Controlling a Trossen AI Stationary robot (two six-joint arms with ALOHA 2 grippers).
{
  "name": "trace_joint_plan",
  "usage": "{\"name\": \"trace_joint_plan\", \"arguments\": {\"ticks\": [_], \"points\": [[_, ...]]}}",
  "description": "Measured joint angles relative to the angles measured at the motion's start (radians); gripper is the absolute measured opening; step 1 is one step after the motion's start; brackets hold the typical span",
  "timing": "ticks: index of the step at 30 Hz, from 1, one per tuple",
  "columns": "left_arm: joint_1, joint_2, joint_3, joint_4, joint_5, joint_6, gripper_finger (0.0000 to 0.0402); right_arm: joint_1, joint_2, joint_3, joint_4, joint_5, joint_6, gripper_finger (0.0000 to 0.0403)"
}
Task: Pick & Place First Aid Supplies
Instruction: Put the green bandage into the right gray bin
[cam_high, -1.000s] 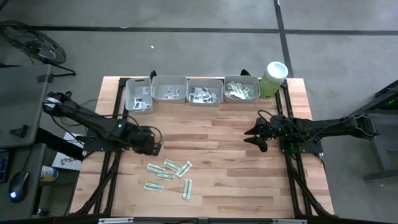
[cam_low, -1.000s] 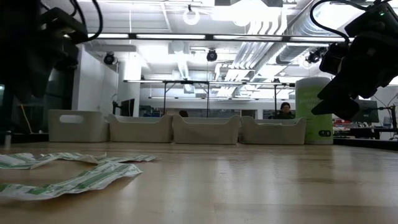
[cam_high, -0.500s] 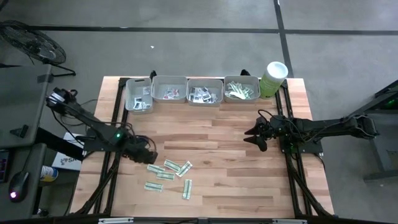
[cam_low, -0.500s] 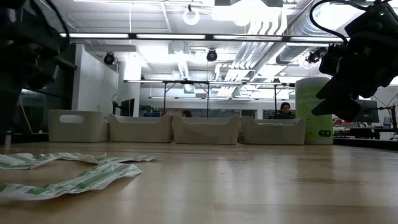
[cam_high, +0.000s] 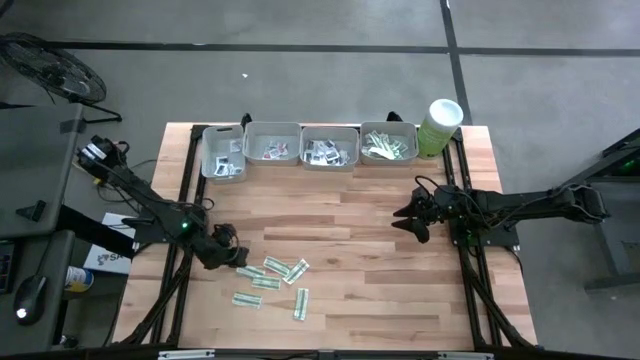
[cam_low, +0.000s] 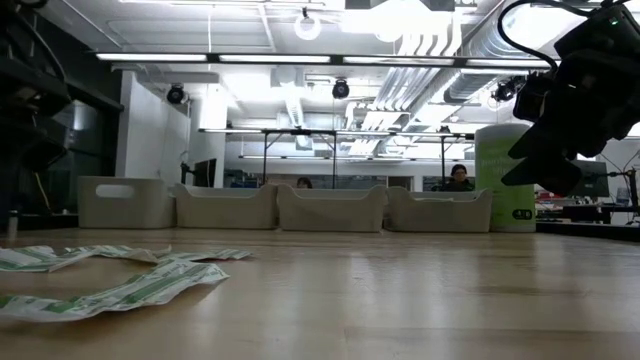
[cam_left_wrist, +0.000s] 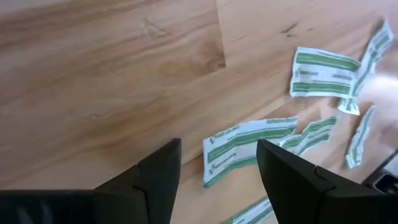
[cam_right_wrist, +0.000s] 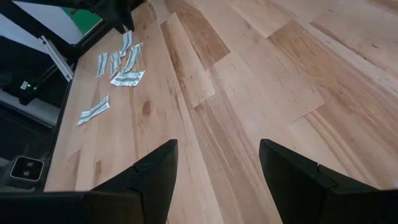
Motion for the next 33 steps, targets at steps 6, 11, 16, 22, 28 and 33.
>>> {"name": "trace_joint_plan", "arguments": {"ticks": [6, 11, 16, 22, 28, 33], "points": [[-0.041, 0.003, -0.028, 0.078, -0.026, -0.015, 0.0211, 0.000, 0.000, 0.000, 0.000, 0.002, 0.026, 0.0220], [-0.045, 0.004, -0.030, 0.090, -0.021, -0.010, 0.0211, 0.000, 0.000, 0.000, 0.000, 0.004, 0.033, 0.0220], [-0.045, 0.005, -0.031, 0.097, -0.016, -0.008, 0.0205, 0.000, 0.000, 0.000, 0.000, 0.022, 0.048, 0.0220], [-0.045, 0.006, -0.032, 0.095, -0.018, -0.008, 0.0153, 0.000, 0.000, 0.000, 0.000, 0.045, 0.048, 0.0220], [-0.046, 0.006, -0.032, 0.087, -0.013, -0.009, 0.0083, 0.000, 0.000, 0.000, 0.000, 0.045, 0.048, 0.0220], [-0.046, 0.006, -0.032, 0.078, -0.017, -0.008, 0.0028, 0.000, 0.000, 0.000, 0.000, 0.045, 0.048, 0.0220]]}}
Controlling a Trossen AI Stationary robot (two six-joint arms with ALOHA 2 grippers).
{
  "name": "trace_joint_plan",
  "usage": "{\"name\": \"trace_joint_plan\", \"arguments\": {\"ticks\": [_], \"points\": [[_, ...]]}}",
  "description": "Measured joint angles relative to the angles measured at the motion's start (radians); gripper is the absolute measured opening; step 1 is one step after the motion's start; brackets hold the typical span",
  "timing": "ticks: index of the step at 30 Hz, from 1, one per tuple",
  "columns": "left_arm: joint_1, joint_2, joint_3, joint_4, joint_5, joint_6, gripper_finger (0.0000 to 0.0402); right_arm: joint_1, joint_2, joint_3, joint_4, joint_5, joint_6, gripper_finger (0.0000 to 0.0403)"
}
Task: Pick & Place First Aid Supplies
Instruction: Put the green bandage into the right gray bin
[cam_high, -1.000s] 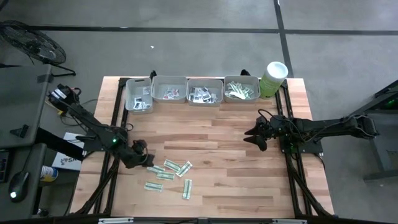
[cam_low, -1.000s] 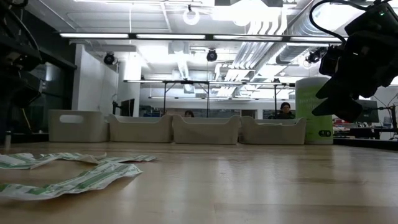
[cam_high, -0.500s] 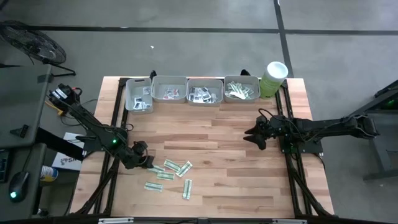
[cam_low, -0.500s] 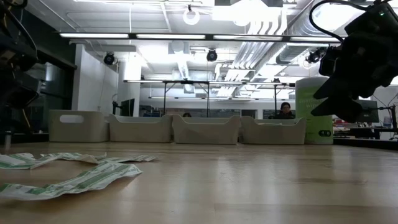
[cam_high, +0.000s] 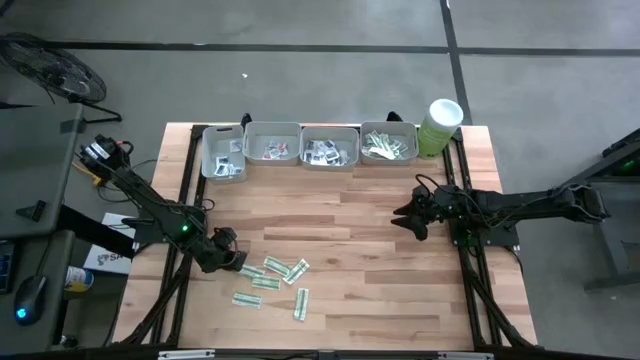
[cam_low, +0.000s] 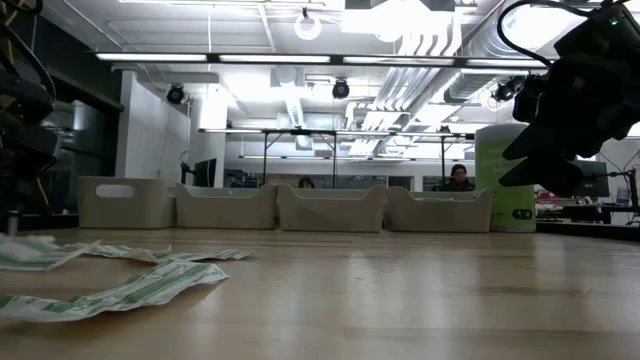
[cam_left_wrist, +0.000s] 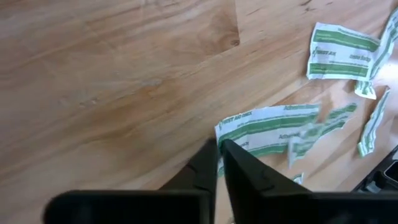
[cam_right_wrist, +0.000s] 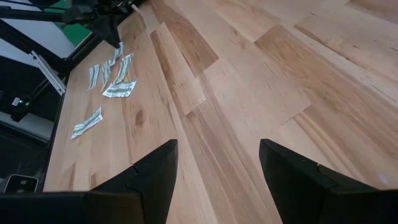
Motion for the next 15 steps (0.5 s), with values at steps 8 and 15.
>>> {"name": "trace_joint_plan", "arguments": {"ticks": [8, 15], "points": [[0.000, -0.003, 0.002, 0.000, -0.006, 0.006, 0.0002, 0.000, 0.000, 0.000, 0.000, 0.000, 0.000, 0.0220], [0.001, -0.031, 0.051, -0.005, -0.138, 0.114, 0.0001, 0.000, 0.000, 0.000, 0.001, 0.000, -0.001, 0.0220]]}}
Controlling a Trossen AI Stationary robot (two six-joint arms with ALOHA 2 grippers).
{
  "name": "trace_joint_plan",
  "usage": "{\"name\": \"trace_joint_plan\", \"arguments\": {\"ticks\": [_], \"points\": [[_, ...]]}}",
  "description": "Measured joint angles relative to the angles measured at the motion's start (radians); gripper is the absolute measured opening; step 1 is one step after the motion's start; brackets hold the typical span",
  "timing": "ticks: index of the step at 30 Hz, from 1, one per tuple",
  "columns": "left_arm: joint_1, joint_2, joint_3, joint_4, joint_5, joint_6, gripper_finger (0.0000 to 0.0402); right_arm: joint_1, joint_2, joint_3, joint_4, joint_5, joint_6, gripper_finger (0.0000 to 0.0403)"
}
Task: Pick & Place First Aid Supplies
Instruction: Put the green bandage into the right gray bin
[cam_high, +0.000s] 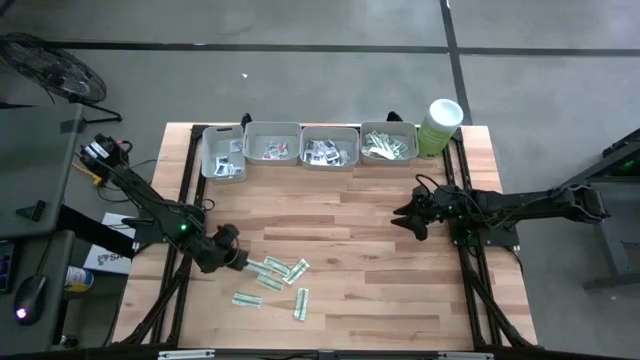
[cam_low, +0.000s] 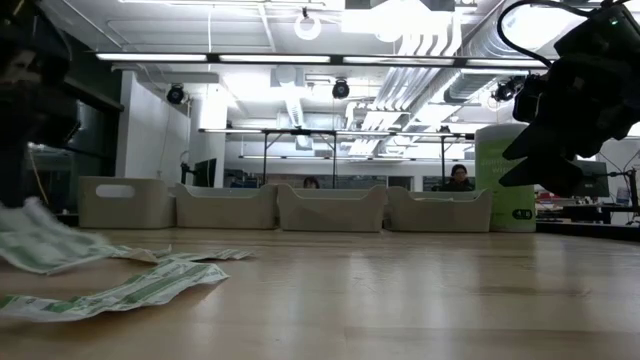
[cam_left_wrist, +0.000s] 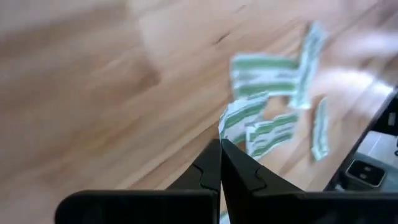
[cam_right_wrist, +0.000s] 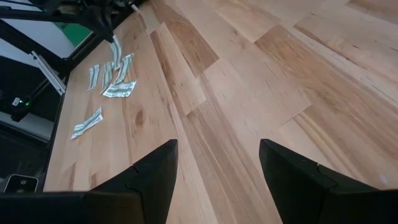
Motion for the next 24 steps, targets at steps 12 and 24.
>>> {"name": "trace_joint_plan", "arguments": {"ticks": [12, 24], "points": [[0.001, -0.009, 0.164, -0.179, -0.360, 0.235, 0.0000, 0.000, 0.000, 0.000, 0.196, 0.045, -0.003, 0.0220], [0.121, -0.009, 0.311, -0.107, -0.698, 0.740, 0.0000, 0.000, 0.004, 0.000, 0.416, 0.132, -0.129, 0.0220]]}}
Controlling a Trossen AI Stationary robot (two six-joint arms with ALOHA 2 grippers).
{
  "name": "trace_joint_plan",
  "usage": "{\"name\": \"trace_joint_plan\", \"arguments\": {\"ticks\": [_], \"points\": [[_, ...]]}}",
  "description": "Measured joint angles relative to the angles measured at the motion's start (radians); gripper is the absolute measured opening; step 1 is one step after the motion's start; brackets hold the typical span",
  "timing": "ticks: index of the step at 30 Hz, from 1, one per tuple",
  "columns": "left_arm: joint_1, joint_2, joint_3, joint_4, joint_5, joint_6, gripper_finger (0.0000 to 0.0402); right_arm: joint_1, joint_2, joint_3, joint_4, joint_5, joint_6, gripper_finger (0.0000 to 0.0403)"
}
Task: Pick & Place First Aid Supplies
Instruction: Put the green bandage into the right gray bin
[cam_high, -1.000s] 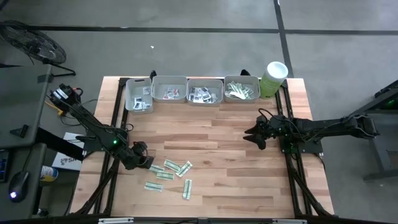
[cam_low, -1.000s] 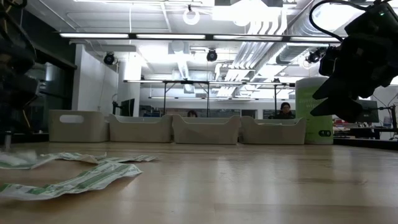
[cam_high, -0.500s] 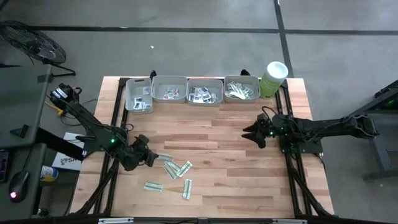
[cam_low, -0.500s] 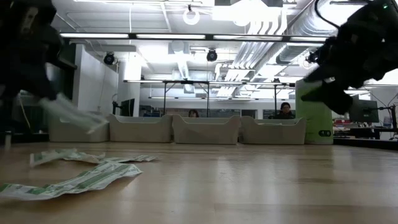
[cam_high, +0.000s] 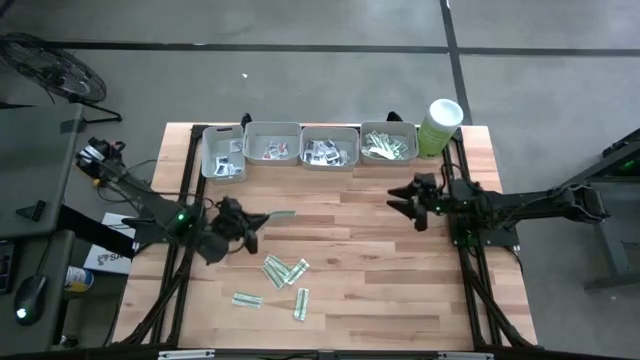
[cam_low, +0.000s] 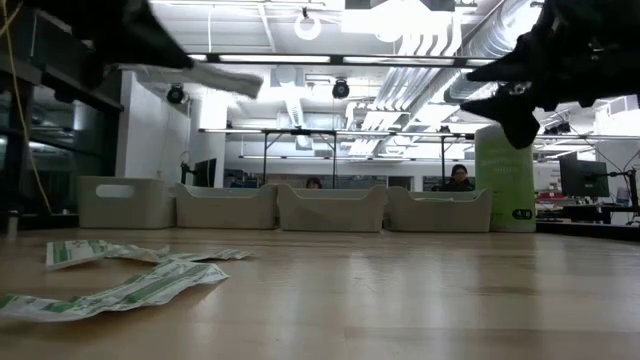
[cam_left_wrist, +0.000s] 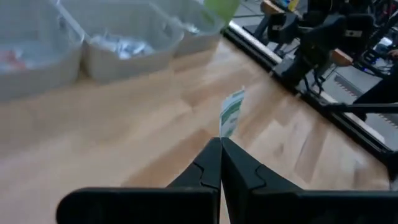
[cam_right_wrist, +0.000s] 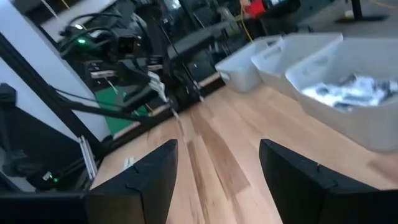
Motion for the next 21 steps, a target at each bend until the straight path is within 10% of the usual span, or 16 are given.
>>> {"name": "trace_joint_plan", "arguments": {"ticks": [9, 21], "points": [[0.255, 0.000, 0.019, 0.319, 0.214, 0.451, 0.0000, 0.000, 0.092, 0.070, 0.071, -0.003, -0.072, 0.0220], [0.449, 0.000, 0.020, 0.505, 0.444, 0.692, 0.0000, 0.000, 0.422, 0.370, 0.070, -0.055, -0.238, 0.0220]]}}
